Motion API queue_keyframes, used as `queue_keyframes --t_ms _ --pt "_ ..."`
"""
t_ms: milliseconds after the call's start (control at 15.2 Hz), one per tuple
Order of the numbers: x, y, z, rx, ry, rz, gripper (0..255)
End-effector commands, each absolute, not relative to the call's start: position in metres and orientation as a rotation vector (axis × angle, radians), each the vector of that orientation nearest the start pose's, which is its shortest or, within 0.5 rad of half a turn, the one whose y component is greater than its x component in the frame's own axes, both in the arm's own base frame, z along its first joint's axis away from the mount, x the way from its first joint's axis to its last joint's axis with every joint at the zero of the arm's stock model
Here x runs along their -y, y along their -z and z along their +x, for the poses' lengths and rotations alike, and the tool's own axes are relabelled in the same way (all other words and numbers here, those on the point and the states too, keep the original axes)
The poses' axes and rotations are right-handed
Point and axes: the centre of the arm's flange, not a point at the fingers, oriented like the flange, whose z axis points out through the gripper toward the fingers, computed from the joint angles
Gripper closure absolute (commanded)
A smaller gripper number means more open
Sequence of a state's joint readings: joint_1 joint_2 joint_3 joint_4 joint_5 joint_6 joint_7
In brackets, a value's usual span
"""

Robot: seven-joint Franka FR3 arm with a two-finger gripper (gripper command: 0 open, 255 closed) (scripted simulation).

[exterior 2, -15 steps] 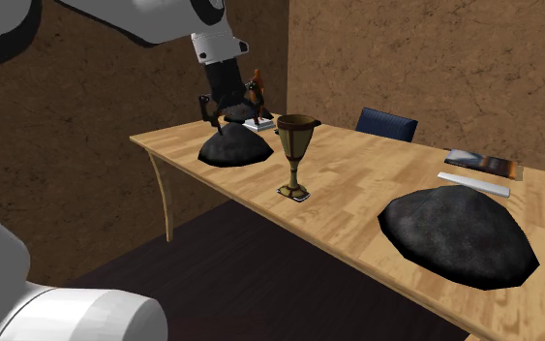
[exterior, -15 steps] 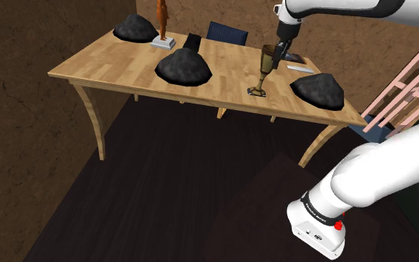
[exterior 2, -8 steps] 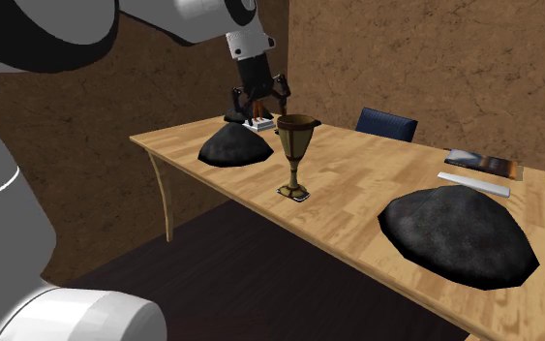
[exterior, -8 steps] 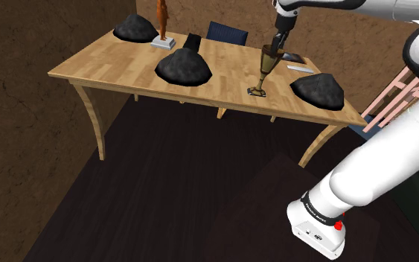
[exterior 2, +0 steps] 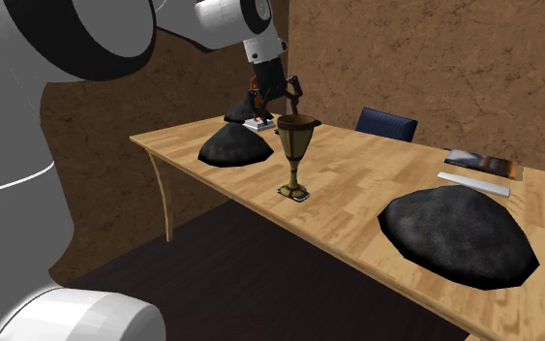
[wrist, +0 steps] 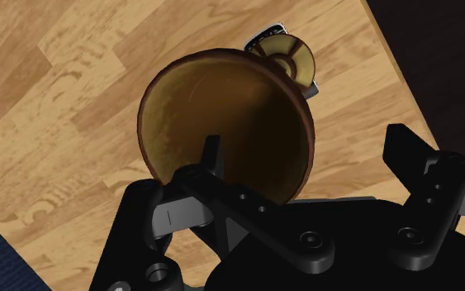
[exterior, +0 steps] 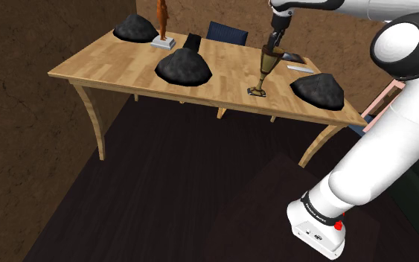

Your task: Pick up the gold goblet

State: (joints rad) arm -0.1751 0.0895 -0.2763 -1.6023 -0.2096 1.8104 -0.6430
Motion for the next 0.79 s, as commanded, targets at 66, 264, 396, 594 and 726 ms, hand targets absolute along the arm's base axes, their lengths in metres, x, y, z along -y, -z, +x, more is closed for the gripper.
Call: queue_keyframes --t_ms 66,264,396,594,726 --pt "0.272 -0.568 0.536 0.393 -0.027 -3.379 0" --pt "0.272 -0.56 0.536 0.393 -0.027 -3.379 0" --pt "0.272 -0.56 0.537 0.393 -0.027 -3.379 255" --pt "0.272 -0.56 0.537 0.393 -0.027 -3.379 255" --pt "0.272 -0.56 0.537 0.393 -0.027 -3.379 255"
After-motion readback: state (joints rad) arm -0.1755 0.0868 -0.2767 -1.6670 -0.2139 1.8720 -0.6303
